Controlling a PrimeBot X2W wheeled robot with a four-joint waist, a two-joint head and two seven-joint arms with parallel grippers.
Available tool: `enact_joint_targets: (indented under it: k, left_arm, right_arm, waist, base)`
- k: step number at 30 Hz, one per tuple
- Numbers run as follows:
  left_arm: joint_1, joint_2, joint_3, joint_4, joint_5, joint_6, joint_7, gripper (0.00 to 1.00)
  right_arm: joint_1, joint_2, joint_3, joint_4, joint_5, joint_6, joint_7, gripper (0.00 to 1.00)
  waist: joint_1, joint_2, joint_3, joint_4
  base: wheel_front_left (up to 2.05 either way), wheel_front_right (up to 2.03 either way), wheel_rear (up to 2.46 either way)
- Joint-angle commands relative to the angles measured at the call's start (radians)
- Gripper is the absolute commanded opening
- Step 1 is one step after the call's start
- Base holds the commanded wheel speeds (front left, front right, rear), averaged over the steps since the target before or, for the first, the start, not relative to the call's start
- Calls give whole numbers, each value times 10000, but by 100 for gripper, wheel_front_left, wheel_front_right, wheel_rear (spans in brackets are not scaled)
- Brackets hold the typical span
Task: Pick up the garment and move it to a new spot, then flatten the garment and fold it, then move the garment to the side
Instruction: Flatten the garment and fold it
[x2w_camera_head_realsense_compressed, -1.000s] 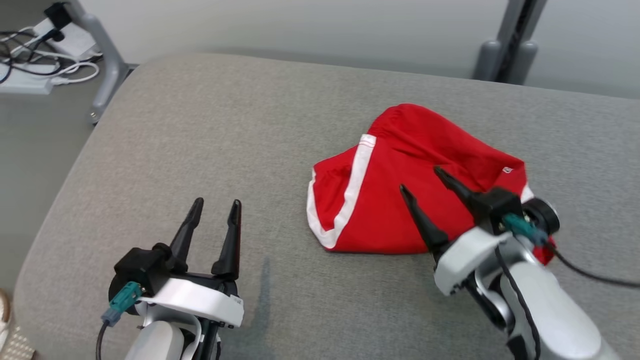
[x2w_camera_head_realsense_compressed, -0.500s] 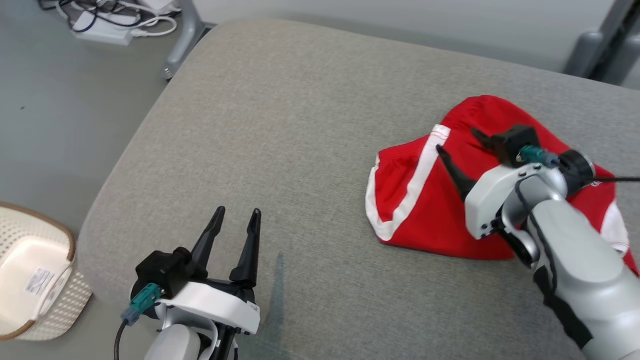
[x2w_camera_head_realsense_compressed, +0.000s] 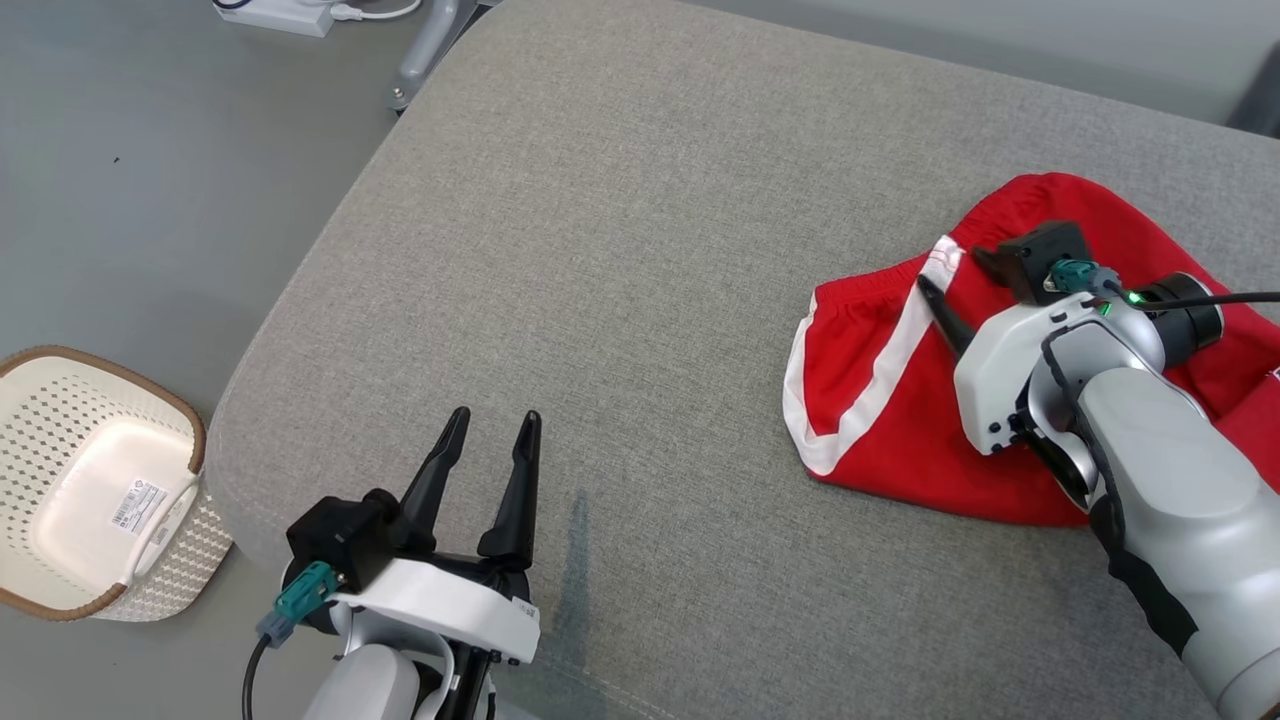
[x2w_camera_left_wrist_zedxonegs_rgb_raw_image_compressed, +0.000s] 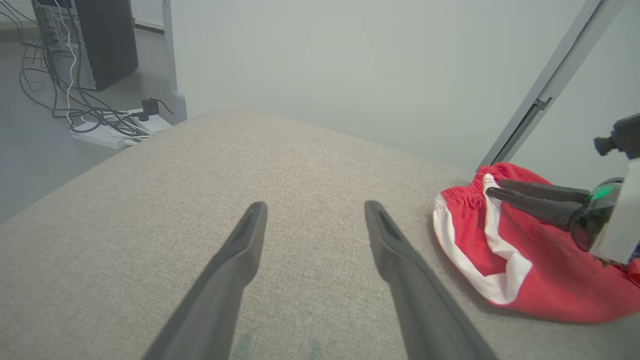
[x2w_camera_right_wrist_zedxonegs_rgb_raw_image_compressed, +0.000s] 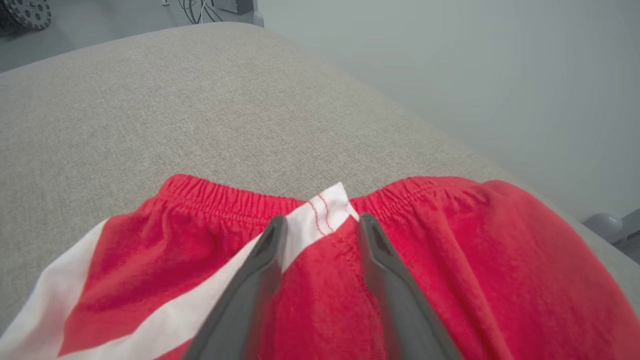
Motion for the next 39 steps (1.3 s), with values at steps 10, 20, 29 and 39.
enact_joint_targets:
  k: [10,20,29,39]
  left_arm:
    - [-38,37,344,226,292,6,-36,100]
    - [34,36,993,159,780,-195,-35,100]
    - [339,39,1634,-53,1061,-302,-35,100]
    - [615,39,2127,-186,1135,-346,-35,100]
  right_arm:
    - [291,204,385,45,714,-8,-1078,0]
    - [1082,288,770,-1380,1504,-8,-1582,0]
    - [2554,227,-828,-3150,1053,-8,-2017,0]
    - [5377,966,-3644,-5511,-546,-7,-2044,0]
  waist:
    - [0,0,-564,-516]
    - [0,0,-1246,-1898]
    - [0,0,-1644,-3079]
    - [0,0,-1817,-3876]
  base:
    - [0,0,0]
    - [0,0,0]
    - [0,0,0]
    - [0,0,0]
